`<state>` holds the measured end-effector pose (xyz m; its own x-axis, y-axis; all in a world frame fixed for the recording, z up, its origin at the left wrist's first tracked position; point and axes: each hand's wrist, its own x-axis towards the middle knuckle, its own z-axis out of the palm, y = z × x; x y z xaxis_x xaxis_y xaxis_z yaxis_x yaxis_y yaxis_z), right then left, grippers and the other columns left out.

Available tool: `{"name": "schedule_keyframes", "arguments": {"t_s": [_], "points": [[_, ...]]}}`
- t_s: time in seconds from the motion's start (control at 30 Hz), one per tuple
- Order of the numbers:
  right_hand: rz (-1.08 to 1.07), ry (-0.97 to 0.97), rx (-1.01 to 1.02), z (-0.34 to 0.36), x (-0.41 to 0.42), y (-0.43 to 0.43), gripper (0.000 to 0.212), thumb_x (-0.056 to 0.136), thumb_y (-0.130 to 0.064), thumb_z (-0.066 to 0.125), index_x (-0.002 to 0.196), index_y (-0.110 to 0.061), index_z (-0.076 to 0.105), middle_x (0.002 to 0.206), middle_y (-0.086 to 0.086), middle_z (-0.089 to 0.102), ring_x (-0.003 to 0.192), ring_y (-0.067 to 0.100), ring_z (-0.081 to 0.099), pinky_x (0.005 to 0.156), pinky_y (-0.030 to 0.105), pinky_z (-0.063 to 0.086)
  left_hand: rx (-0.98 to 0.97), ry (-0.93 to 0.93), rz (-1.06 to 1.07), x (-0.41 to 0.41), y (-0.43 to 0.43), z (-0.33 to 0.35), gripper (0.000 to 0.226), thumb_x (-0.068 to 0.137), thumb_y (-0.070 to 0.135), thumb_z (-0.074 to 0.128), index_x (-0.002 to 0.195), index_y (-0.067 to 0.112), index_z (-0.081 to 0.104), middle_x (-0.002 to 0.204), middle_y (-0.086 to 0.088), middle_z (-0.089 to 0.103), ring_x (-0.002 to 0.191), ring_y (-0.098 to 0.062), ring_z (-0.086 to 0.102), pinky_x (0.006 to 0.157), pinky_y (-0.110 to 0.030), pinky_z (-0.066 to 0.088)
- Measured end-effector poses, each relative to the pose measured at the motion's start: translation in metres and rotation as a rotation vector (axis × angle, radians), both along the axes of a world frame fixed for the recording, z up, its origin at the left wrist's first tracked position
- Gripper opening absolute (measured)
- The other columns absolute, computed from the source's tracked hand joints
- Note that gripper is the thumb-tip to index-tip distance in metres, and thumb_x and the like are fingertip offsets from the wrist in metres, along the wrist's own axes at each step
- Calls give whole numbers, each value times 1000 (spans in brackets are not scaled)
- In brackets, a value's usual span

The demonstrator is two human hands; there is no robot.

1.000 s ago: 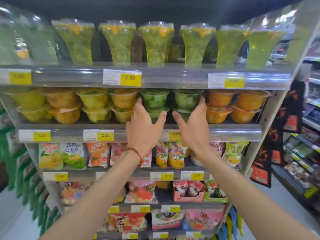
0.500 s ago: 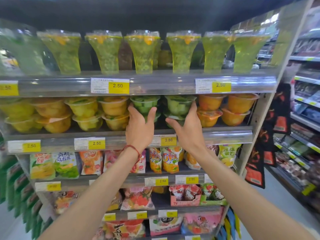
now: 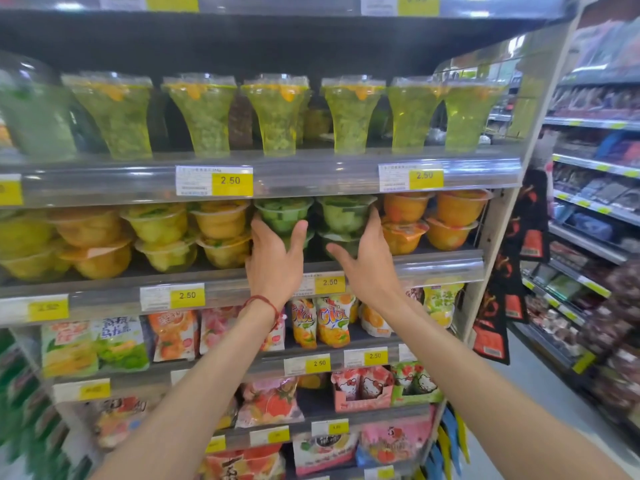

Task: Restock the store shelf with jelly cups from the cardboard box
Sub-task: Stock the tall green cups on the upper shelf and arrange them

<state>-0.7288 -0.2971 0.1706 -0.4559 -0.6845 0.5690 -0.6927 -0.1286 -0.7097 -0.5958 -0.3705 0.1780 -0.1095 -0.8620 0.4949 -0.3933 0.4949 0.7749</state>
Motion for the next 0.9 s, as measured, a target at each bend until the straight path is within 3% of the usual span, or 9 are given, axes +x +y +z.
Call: {"name": "schedule_keyframes", "arguments": {"t_s": [0.13, 0.2, 0.33, 0.47, 0.53, 0.6, 0.7, 0.8, 0.9], "points": [[-6, 12, 36, -2, 4, 9, 90, 95, -29, 69, 161, -17, 9, 161, 3, 30, 145, 17, 34, 117, 32, 34, -71, 23, -24, 2, 11, -1, 91, 92, 57, 53, 152, 3, 11, 154, -14, 28, 139, -28, 34, 110, -43, 33], [-24, 22, 58, -4, 5, 14, 91, 97, -28, 67, 162, -15, 4, 164, 4, 24, 147, 17, 30, 111, 23, 28, -97, 42, -24, 1, 16, -4, 90, 93, 51, 56, 153, 5, 7, 156, -13, 21, 140, -25, 31, 111, -36, 30], [-41, 38, 67, -10, 4, 23, 90, 99, -30, 64, 162, -16, 1, 167, 3, 18, 149, 16, 25, 107, 20, 25, -133, 68, -17, -2, 24, -13, 88, 93, 42, 59, 153, 7, 4, 159, -10, 9, 142, -20, 23, 109, -24, 18], [-52, 58, 35, -13, 2, 29, 84, 100, -30, 63, 162, -16, 7, 164, 1, 22, 146, 16, 32, 107, 20, 31, -108, 159, 13, -8, 38, -19, 85, 91, 33, 62, 152, 6, 9, 159, -8, 6, 140, -10, 15, 117, -30, 16], [-70, 75, -26, -16, -1, 34, 75, 101, -26, 61, 160, -15, 17, 160, 0, 30, 142, 14, 38, 111, 26, 38, -115, 247, 58, -12, 49, -21, 78, 90, 27, 63, 150, 8, 16, 157, -4, 10, 133, -3, 14, 118, -39, 24], [-103, 84, -100, -17, -6, 40, 63, 101, -22, 59, 156, -15, 30, 152, -3, 39, 134, 6, 42, 109, 24, 40, -170, 320, 56, -14, 59, -23, 68, 88, 21, 63, 144, 9, 26, 150, -3, 22, 133, -8, 23, 113, -43, 32], [-169, 101, -185, -17, -20, 52, 46, 101, -18, 58, 145, -16, 45, 140, -5, 47, 120, -3, 45, 100, 15, 40, -190, 319, -103, -24, 74, -24, 47, 92, 15, 60, 134, 15, 39, 132, 4, 40, 120, -12, 44, 102, -33, 41], [-235, 133, -276, -14, -40, 61, 33, 96, -13, 63, 128, -14, 57, 122, -5, 55, 107, 8, 54, 90, 23, 47, -180, 212, -253, -43, 83, -17, 34, 94, 17, 58, 127, 19, 47, 123, 10, 49, 106, -4, 54, 91, -28, 48], [-287, 116, -351, -10, -61, 70, 27, 92, -13, 64, 119, -13, 60, 111, -4, 57, 97, 13, 56, 83, 21, 47, -152, 129, -332, -68, 88, -11, 40, 94, 24, 59, 132, 21, 45, 130, 10, 48, 113, -2, 52, 94, -30, 49]]}}
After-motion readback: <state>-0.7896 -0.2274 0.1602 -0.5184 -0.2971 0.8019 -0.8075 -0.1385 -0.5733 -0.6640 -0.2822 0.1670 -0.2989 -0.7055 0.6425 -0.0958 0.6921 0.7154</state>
